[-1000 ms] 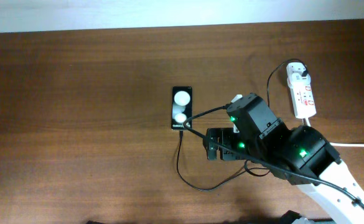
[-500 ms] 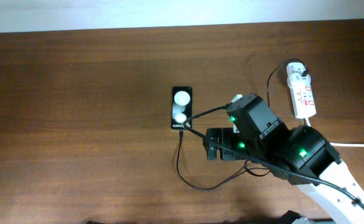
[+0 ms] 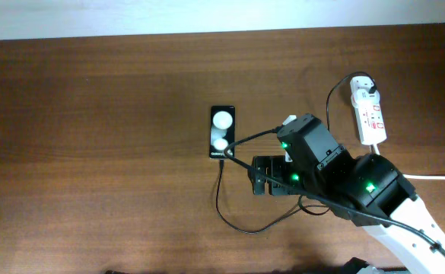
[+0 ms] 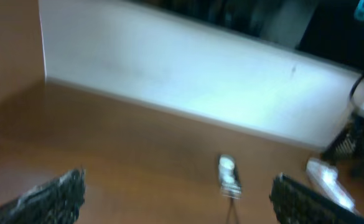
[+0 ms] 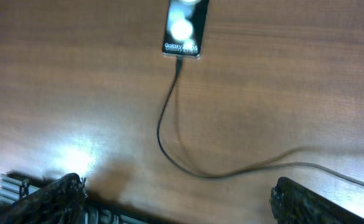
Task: Plug charger to phone and switch on socket
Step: 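Release the cable and move the right gripper to the power strip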
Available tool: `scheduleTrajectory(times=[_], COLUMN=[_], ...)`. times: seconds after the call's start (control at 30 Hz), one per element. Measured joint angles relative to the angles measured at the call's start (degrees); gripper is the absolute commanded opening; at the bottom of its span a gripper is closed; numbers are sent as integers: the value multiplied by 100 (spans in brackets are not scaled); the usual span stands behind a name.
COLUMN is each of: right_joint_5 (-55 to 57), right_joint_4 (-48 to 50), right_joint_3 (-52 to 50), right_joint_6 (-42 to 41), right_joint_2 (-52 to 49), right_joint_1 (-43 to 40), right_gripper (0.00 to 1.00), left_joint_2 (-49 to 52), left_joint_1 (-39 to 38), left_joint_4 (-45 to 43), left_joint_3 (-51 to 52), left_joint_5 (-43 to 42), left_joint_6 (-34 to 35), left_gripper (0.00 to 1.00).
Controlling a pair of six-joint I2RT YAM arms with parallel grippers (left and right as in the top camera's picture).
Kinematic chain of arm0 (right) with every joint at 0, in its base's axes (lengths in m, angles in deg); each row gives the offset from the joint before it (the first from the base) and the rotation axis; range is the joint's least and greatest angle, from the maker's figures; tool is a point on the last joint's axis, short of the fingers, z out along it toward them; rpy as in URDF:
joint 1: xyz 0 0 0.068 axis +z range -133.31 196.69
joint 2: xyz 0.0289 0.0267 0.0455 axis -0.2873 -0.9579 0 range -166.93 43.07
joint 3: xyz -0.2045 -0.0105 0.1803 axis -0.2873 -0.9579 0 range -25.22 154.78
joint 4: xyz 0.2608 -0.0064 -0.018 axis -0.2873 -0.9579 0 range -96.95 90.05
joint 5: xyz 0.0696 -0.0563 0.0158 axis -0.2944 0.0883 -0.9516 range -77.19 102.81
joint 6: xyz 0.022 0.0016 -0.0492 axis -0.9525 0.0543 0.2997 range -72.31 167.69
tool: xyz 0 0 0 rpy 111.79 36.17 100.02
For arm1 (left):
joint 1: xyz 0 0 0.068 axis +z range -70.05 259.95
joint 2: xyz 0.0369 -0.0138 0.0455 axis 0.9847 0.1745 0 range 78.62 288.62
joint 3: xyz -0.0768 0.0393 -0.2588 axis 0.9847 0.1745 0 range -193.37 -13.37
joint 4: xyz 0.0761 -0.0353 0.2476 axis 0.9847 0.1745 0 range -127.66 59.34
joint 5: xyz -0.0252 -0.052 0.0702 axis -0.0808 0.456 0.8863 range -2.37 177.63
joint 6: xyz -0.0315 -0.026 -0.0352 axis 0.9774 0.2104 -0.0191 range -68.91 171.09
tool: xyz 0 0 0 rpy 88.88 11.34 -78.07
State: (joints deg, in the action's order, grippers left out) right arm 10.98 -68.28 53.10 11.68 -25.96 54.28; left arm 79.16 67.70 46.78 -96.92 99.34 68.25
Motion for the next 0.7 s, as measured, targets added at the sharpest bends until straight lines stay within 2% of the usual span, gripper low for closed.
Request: scheduleTrajectory(times=[0.23,0.27,0.3,0.37,0.43,0.5,0.6,0.7], right_joint_5=[273,286,295,321,319,396,693,874], right_joint_4=[267,315,361,393,389,354,96,-219], right_joint_3=[-2,-2,-2,-2,-2,-2,0,0], right_joint_6=[2,-2,2,-4,9,-15,-59,-151], right_joint_2=[0,0,0,0,0,0,0,0], right_joint_1=[0,0,0,0,0,0,-83,-581], right_gripper=[99,99,93,57,37,21,18,13], left_joint_2=[-2,4,0,13,15,15,15,15], left_joint_1=[0,0,0,0,0,0,0,0], left_joint_4=[-1156,-1670,-2092,-2461,-2516,-2535,-2522,-2514], left_joint_3=[1351,1882,2288,2940,3421,3838,4214,4369], left_joint_5=[409,446,468,483,457,433,415,413], left_joint_6=[83,87,98,105,105,105,105,105], left_gripper=[99,99,99,99,99,99,99,99])
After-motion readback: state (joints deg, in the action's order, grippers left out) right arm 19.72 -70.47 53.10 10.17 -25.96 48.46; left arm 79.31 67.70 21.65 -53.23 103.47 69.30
